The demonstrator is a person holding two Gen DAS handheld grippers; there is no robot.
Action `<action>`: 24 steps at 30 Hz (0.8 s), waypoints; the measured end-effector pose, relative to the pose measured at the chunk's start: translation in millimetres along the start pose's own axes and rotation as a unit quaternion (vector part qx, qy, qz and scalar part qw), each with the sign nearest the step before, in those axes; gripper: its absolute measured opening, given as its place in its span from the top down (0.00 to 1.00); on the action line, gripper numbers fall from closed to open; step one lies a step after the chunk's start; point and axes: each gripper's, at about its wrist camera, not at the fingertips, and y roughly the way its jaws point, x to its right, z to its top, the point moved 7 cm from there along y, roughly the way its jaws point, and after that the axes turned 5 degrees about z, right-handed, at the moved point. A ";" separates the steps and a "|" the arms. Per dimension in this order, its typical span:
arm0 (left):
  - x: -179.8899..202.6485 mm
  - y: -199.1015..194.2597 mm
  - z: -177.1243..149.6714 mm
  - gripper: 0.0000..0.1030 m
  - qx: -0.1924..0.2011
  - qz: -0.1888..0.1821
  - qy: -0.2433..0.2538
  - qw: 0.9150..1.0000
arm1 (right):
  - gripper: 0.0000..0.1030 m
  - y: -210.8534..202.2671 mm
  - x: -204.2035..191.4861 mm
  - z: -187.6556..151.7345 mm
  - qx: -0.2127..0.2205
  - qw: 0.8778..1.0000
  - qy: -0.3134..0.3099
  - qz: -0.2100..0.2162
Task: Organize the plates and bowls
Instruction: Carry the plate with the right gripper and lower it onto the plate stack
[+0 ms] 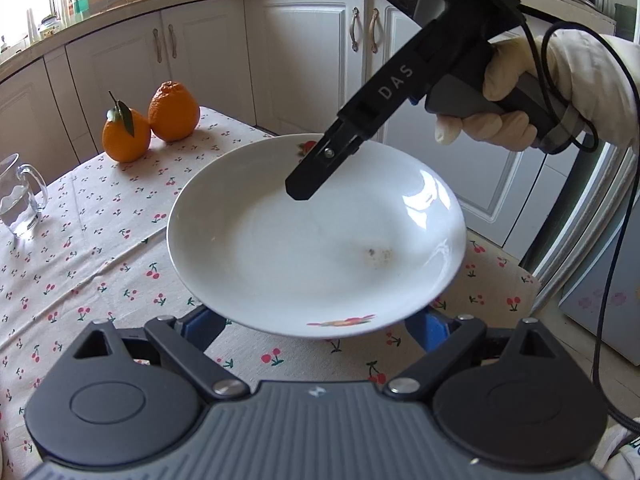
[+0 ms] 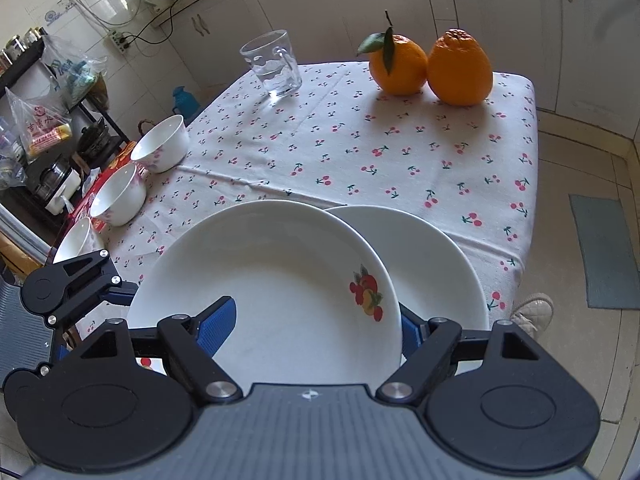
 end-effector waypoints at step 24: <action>-9.2 20.4 14.7 0.07 -0.003 -0.009 0.023 1.000 | 0.17 2.9 24.8 -13.2 -0.014 0.999 0.021 -0.020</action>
